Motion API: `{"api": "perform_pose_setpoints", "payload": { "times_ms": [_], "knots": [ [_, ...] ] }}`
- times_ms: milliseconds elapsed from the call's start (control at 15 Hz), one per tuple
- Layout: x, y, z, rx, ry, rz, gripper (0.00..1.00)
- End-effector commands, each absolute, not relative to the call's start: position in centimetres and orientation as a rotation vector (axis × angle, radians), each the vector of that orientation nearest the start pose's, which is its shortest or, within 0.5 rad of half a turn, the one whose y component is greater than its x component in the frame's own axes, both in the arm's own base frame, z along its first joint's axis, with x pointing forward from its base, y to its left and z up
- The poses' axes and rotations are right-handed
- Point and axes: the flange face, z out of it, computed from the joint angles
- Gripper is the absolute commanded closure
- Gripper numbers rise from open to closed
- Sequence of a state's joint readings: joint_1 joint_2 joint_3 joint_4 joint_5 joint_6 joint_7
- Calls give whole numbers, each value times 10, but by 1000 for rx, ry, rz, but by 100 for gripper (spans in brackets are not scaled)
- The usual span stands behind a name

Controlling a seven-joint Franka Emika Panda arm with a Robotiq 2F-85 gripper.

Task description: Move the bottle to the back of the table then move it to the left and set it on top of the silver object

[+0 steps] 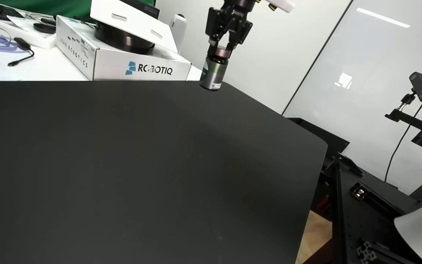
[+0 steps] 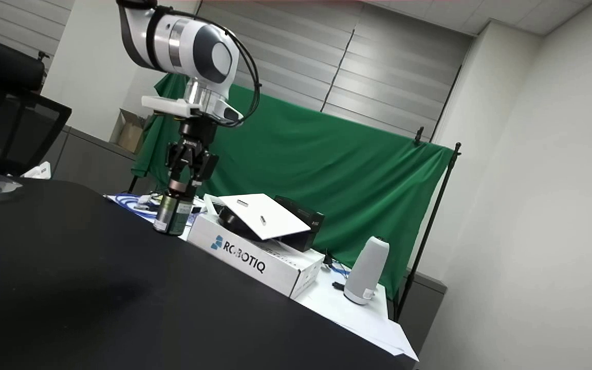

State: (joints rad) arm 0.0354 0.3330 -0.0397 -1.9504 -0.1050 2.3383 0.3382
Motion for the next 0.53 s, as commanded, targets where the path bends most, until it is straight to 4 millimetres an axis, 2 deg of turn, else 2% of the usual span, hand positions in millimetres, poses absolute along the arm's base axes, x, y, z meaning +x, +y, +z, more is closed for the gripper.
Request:
{"api": "perform_pose_setpoints", "payload": {
  "times_ms": [0,267,467],
  "knots": [
    [674,14,304,-3228,346,-97,64],
    [708,18,291,-3247,307,-73,64],
    [725,10,274,-3244,262,-55,64]
  ]
}}
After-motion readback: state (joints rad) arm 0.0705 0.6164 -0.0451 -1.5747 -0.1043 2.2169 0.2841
